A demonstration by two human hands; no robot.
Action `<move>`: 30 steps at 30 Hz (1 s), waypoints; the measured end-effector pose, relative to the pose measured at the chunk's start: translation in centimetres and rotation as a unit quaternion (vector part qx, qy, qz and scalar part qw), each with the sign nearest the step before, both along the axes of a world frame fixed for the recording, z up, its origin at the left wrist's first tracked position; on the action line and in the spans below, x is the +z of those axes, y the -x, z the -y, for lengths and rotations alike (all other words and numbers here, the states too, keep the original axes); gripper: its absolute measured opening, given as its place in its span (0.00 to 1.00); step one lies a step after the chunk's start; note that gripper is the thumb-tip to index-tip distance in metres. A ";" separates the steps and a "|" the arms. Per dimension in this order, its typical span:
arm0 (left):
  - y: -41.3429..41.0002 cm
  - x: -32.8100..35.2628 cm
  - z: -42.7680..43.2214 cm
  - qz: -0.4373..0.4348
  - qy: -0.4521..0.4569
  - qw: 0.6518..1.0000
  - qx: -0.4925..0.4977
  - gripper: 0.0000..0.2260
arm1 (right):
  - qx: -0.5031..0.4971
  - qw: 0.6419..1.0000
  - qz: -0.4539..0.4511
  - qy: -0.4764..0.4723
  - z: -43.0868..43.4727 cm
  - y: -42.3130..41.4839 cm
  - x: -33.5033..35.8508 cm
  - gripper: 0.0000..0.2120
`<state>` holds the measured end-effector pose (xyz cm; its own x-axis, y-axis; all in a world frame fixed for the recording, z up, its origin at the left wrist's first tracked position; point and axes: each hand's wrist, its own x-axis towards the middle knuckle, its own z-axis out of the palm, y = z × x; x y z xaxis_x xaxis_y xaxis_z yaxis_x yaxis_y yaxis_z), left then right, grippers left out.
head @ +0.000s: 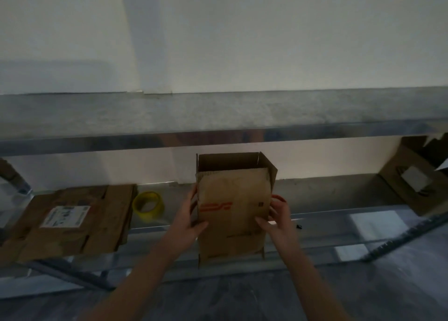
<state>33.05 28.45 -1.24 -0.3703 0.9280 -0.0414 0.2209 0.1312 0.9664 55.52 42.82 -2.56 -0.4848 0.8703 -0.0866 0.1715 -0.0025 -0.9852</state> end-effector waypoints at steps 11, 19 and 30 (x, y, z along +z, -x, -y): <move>-0.8 3.4 -1.7 0.028 -0.086 0.988 0.126 0.38 | 0.048 0.994 -0.008 -0.099 -2.8 1.3 3.8 0.33; -0.7 2.5 -1.7 -0.032 -0.052 0.987 0.147 0.28 | 0.080 0.994 -0.025 -0.070 -2.8 2.0 2.2 0.32; -0.7 3.4 -1.8 -0.216 -0.083 0.955 0.187 0.41 | 0.075 0.986 -0.042 -0.142 -5.0 2.3 4.2 0.39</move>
<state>33.71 30.24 2.12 -0.6258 0.7082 0.3269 0.5715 0.1312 0.8100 53.24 47.78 1.66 -0.6049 0.7717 0.1963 0.0666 0.2947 -0.9533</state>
